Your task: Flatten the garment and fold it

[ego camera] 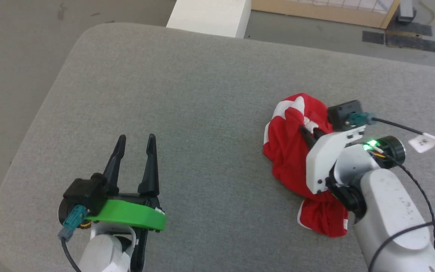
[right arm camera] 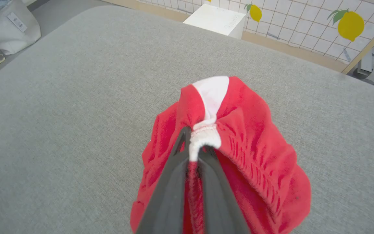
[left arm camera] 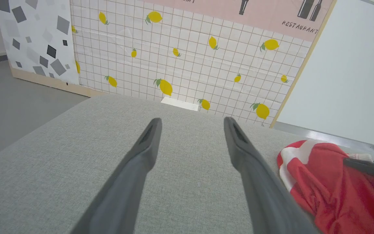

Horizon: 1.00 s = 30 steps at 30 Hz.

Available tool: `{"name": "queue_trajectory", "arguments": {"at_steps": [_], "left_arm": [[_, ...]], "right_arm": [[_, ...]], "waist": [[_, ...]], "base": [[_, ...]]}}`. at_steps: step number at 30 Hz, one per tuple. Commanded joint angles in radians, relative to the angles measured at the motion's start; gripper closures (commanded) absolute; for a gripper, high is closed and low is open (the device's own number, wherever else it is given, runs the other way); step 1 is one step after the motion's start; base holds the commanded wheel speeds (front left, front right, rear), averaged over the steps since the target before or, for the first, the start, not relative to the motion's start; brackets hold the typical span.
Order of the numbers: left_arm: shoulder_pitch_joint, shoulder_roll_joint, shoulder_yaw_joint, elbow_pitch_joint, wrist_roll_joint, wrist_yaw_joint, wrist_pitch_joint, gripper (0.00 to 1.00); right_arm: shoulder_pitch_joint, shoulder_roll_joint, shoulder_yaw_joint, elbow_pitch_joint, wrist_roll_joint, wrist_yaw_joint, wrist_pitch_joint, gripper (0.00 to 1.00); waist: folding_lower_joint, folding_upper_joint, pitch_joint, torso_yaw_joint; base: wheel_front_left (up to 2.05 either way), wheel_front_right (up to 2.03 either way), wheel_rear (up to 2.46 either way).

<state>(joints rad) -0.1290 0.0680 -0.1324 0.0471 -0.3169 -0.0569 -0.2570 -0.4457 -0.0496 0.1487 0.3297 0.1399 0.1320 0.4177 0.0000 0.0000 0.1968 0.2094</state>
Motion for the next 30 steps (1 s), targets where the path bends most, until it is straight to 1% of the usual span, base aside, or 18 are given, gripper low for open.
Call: {"name": "queue_trajectory", "arguments": {"at_steps": [1,4,6,7,10,11,16,19,21,22,23,24,26,30], "left_arm": [[-0.002,-0.006,0.004,0.003,0.015,-0.009,-0.005,0.0],[0.002,-0.009,0.003,0.01,0.016,-0.018,-0.005,0.0],[0.004,-0.01,0.004,0.012,0.016,-0.022,-0.005,0.0],[0.006,-0.011,0.004,0.013,0.015,-0.024,-0.005,0.0],[0.007,-0.013,-0.002,0.017,0.017,-0.029,-0.005,0.0],[0.005,-0.013,-0.005,0.019,0.018,-0.031,-0.005,0.0],[-0.002,-0.015,-0.013,0.031,0.018,-0.04,-0.005,0.0],[-0.004,-0.015,-0.014,0.037,0.019,-0.044,-0.005,0.0],[-0.002,-0.015,-0.011,0.041,0.02,-0.046,-0.005,0.0],[-0.001,-0.015,-0.01,0.044,0.02,-0.046,-0.005,0.0],[0.001,-0.014,-0.008,0.047,0.022,-0.047,-0.005,0.0],[0.002,-0.013,-0.005,0.048,0.022,-0.048,-0.005,0.0],[0.008,-0.011,-0.001,0.051,0.023,-0.049,-0.005,0.0],[0.01,-0.011,0.001,0.06,0.023,-0.05,-0.005,0.0]], "right_arm": [[0.024,-0.001,-0.014,-0.033,0.024,-0.001,-0.003,1.0],[0.069,-0.001,-0.083,-0.109,0.053,-0.001,0.014,1.0],[0.104,-0.001,-0.165,-0.165,0.052,-0.001,0.03,1.0],[0.123,-0.001,-0.222,-0.191,0.053,-0.001,0.04,1.0],[0.169,-0.001,-0.367,-0.238,0.023,-0.001,0.074,1.0],[0.187,-0.001,-0.416,-0.249,-0.005,-0.001,0.086,1.0],[0.24,-0.001,-0.624,-0.232,-0.033,-0.001,0.126,1.0],[0.245,-0.001,-0.754,-0.206,-0.066,-0.001,0.118,1.0],[0.241,-0.001,-0.811,-0.186,-0.087,-0.001,0.11,1.0],[0.237,-0.001,-0.83,-0.175,-0.088,-0.001,0.107,0.93],[0.231,-0.001,-0.842,-0.162,-0.09,-0.001,0.101,0.24],[0.229,-0.001,-0.841,-0.158,-0.093,-0.001,0.092,0.0],[0.225,-0.001,-0.823,-0.154,-0.071,-0.001,0.067,0.0],[0.246,-0.001,-0.784,-0.187,-0.014,-0.001,-0.004,0.0]], "waist": [[0.0,0.0,-0.019,-0.018],[0.0,0.0,-0.036,-0.033],[0.0,0.0,-0.046,-0.045],[0.0,0.0,-0.049,-0.051],[0.0,0.0,-0.052,-0.06],[0.0,0.0,-0.051,-0.062],[0.0,0.0,-0.046,-0.064],[0.0,0.0,-0.045,-0.062],[0.0,0.0,-0.046,-0.063],[0.0,0.0,-0.046,-0.063],[0.0,0.0,-0.047,-0.066],[0.0,0.0,-0.049,-0.068],[0.0,0.0,-0.054,-0.074],[0.0,0.0,-0.068,-0.085]], "base": [[0.0,0.0,0.0],[0.0,0.0,0.0],[0.0,0.0,0.0],[0.0,0.0,0.0],[0.0,0.0,0.0],[0.0,0.0,0.0],[0.0,0.0,0.0],[0.0,0.0,0.0],[0.0,0.0,0.0],[0.0,0.0,0.0],[0.0,0.0,0.0],[0.0,0.0,0.0],[0.0,0.0,0.0],[0.0,0.0,0.0]]}}
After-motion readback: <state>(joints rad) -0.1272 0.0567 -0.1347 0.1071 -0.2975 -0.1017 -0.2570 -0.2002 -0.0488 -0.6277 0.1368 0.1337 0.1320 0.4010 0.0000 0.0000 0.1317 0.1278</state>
